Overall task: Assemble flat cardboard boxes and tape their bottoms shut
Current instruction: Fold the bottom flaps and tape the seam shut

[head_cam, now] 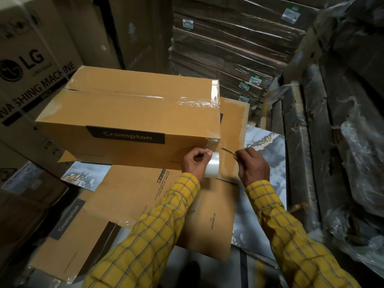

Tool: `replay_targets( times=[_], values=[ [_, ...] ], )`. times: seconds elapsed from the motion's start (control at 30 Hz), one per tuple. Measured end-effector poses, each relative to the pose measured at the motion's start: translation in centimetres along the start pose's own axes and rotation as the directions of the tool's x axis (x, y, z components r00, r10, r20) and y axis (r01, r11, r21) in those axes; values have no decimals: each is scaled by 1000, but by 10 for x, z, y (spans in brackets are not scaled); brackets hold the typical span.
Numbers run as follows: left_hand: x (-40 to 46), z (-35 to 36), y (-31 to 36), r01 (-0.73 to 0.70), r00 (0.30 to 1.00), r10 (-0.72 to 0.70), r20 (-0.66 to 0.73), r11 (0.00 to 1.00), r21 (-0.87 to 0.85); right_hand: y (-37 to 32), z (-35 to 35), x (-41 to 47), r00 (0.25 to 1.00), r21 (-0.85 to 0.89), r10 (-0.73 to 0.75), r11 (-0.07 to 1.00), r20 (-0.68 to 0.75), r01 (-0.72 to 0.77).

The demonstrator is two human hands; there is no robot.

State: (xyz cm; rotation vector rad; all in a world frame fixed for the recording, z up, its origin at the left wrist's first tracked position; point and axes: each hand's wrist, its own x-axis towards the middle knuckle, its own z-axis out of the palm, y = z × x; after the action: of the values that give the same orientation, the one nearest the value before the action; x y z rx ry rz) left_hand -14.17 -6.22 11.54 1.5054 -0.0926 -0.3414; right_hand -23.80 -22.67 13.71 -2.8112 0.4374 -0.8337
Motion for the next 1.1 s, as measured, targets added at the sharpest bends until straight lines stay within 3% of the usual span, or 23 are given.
replay_targets(
  times=[0.17,0.33,0.53,0.67,0.73,0.8,0.87,0.93,1.0,1.1],
  values=[
    [-4,2,-6,-49,999,49,-23,999,8,-28,-11,13,990,114,-122,985,-70,129],
    [-7,11,-11,-114,988,122,-98,990,87,-57,-12,30,940,-26,-340,940,-37,339],
    [-8,7,-12,-135,985,144,-99,987,88,-42,-3,33,914,-166,-406,899,31,405],
    [-9,-13,-27,-53,995,54,-83,999,11,0,3,16,965,-204,-242,944,100,258],
    [-12,-24,-32,-15,1000,14,-27,999,-39,20,8,1,993,-118,-71,990,99,82],
    [-14,-30,-35,-12,999,14,38,999,-40,29,16,-16,981,75,156,983,113,-165],
    [-12,-32,-29,-5,997,10,73,998,-65,29,25,-31,879,302,437,826,189,-476],
    [-9,-32,-17,-25,995,33,95,996,-89,23,36,-47,707,409,628,580,325,-704],
    [-5,-31,0,-96,984,109,142,991,-97,19,54,-65,535,375,719,393,444,-840],
    [0,-31,22,-143,961,163,224,985,-100,10,82,-91,341,207,766,271,546,-940]
  ],
)
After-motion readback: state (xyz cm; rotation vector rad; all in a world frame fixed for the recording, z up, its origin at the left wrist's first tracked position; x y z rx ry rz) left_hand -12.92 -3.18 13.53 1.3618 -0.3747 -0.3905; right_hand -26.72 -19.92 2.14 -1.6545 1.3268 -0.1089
